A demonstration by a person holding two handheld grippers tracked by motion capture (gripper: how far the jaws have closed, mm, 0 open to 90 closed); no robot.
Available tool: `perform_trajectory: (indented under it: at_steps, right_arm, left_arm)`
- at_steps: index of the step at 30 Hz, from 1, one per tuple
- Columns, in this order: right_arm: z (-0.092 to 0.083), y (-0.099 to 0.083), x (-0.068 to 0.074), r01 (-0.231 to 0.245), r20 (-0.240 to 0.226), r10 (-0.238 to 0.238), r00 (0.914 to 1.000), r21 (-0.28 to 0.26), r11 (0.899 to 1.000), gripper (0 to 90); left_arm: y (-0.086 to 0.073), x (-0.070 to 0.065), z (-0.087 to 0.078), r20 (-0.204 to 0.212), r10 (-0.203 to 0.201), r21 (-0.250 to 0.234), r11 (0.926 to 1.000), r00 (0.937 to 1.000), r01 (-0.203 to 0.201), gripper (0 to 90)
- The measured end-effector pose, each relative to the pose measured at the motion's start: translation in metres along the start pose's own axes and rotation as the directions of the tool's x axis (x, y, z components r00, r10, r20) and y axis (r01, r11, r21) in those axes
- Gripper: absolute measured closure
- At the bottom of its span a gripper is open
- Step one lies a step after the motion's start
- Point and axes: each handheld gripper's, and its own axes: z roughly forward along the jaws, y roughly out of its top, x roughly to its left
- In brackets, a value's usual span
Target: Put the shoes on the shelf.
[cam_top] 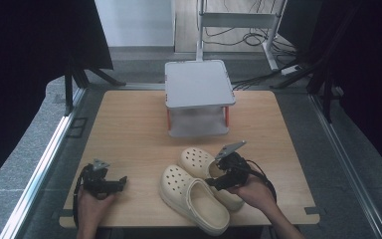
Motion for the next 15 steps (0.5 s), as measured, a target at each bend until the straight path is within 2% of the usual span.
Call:
perform_trajectory:
  at_steps: [3, 9, 15]
  right_arm:
    - [-0.004, -0.006, 0.002, 0.023, -0.015, -0.023, 0.9996, -0.01, 1.0, 26.0]
    - [-0.001, -0.012, 0.008, 0.083, -0.024, -0.083, 0.9963, 0.012, 0.996, 19.9]
    - [0.01, -0.012, 0.013, 0.099, -0.036, -0.098, 0.9946, 0.025, 0.995, 15.2]
  left_arm:
    - [0.0, 0.0, 0.0, 0.0, 0.0, 0.0, 1.0, 1.0, 0.0, 0.0]
    - [0.0, 0.0, 0.0, 0.0, 0.0, -0.001, 1.0, 1.0, 0.0, 0.0]
    - [0.0, 0.0, 0.0, 0.0, 0.0, 0.0, 1.0, 1.0, 0.0, 0.0]
